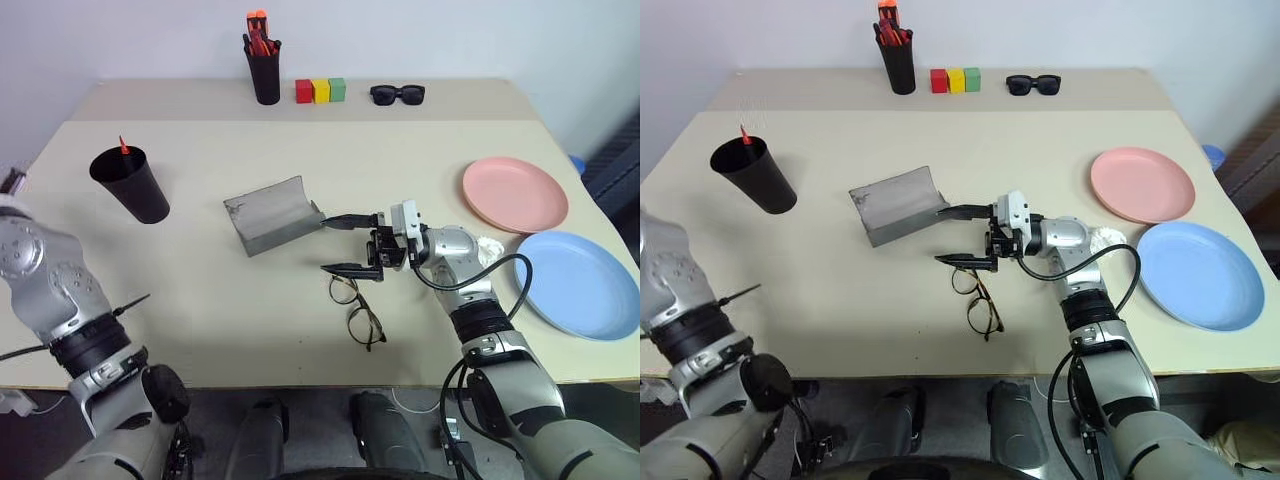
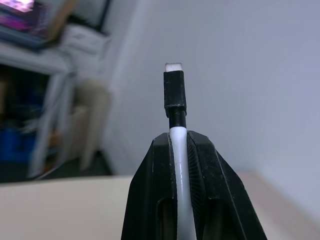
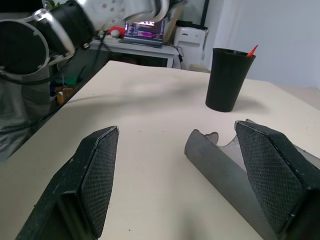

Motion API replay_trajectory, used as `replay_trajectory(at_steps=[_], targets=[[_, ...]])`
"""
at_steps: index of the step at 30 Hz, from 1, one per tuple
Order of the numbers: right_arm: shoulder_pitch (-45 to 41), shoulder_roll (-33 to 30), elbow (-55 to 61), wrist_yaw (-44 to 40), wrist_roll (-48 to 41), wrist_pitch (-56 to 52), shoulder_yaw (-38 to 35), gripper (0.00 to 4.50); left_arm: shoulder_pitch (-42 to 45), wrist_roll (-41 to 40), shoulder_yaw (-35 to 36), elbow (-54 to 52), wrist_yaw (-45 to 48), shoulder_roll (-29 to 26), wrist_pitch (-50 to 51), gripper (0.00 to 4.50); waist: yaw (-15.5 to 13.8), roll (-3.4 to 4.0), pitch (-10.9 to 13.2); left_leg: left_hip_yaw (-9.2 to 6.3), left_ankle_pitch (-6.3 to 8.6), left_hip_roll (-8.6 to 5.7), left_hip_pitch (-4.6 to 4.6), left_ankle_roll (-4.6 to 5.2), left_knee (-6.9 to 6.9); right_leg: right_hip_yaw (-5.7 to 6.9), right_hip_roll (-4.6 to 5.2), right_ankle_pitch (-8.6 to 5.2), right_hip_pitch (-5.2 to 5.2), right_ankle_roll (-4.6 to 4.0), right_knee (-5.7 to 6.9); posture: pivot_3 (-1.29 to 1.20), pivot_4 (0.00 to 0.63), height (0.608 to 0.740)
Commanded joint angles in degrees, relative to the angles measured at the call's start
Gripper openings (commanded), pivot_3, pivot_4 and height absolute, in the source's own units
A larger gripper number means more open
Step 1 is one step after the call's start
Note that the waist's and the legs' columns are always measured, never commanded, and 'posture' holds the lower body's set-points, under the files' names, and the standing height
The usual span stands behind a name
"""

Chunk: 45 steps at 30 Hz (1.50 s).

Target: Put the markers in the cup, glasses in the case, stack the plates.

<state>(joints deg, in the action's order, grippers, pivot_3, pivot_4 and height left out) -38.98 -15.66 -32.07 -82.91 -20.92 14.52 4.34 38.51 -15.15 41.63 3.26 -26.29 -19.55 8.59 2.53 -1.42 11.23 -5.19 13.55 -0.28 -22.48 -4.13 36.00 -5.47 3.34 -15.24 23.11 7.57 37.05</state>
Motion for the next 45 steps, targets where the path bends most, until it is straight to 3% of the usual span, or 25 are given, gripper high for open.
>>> replay_trajectory(at_steps=[1, 9, 14, 30, 45], targets=[[-0.91, 0.09, 1.28, 0.86, -0.43, 0.55, -0.89, 3.80, 7.23, 3.32, -7.11, 7.38, 6.64, -4.35, -9.31, 0.02, -0.11, -0.01, 0.01, -0.02, -0.01, 0.00, -0.02, -0.01, 0.01, 0.01, -0.03, 0.00, 0.04, 0.00, 0.05, 0.00, 0.150, 0.740], [0.71, -0.99, 3.91, 2.06, -0.65, -0.36, -1.11, 3.80, 17.72, 9.30, -15.82, 29.28, 10.73, -7.11, -22.22, 0.02, 0.10, 0.01, 0.01, -0.05, -0.03, -0.01, -0.02, -0.04, -0.06, 0.05, -0.01, 0.00, 0.04, 0.01, 0.00, 0.00, 0.150, 0.740], [1.84, -1.82, 5.84, 3.01, -0.78, -1.20, -1.19, 3.80, 19.54, 12.11, -18.99, 35.73, 10.45, -8.10, -25.68, 0.02, 0.21, 0.01, 0.02, -0.04, -0.03, 0.00, -0.05, -0.04, -0.07, 0.04, 0.00, 0.00, 0.12, 0.01, 0.02, 0.00, 0.150, 0.740], [2.46, -1.70, 7.37, 4.00, -1.18, -2.05, -0.97, 3.80, 12.99, 15.47, -22.51, 34.66, 10.56, -9.20, -26.41, 0.02, 0.07, 0.02, 0.02, -0.05, -0.03, 0.00, -0.05, -0.03, -0.08, 0.04, 0.00, 0.00, 0.15, 0.01, 0.09, 0.00, 0.150, 0.740], [-1.45, 3.12, 11.24, 8.48, -6.93, -8.27, -3.47, 3.80, 12.15, 16.10, -23.84, 39.70, 9.98, -8.57, -27.15, 0.02, 0.01, 0.02, 0.03, -0.06, -0.03, 0.00, -0.07, -0.03, -0.08, 0.05, 0.00, 0.00, 0.15, 0.01, 0.08, 0.00, 0.150, 0.740]])
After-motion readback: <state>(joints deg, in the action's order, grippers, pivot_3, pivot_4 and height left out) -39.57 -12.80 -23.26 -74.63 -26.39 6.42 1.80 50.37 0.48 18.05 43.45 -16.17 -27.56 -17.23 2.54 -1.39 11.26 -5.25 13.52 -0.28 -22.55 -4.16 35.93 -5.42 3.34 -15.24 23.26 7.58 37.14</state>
